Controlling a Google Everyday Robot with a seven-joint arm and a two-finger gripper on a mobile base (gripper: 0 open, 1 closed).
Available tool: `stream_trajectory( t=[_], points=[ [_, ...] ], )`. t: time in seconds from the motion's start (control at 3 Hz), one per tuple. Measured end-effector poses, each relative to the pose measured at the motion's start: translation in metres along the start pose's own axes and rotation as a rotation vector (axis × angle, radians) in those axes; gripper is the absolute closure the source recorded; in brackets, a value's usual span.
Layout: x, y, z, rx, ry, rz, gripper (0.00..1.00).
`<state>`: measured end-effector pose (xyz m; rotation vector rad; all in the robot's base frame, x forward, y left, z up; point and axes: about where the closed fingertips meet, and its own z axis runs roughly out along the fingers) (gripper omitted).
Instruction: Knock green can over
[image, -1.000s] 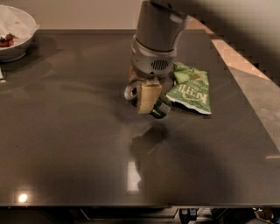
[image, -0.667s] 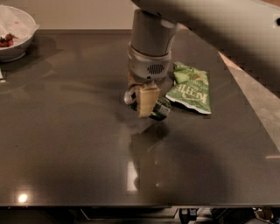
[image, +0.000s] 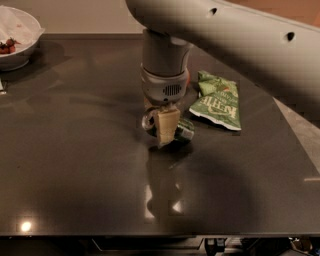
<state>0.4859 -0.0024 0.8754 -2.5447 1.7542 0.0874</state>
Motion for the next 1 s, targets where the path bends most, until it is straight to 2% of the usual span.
stream_trajectory(
  t=[0.33,0.67,1.0],
  points=[
    [-0.001,0.002,0.008,-0.02,0.018,-0.016,0.0],
    [-0.005,0.006,0.02,-0.049,0.026,-0.035,0.0],
    [-0.005,0.006,0.02,-0.048,0.026,-0.035,0.0]
  ],
)
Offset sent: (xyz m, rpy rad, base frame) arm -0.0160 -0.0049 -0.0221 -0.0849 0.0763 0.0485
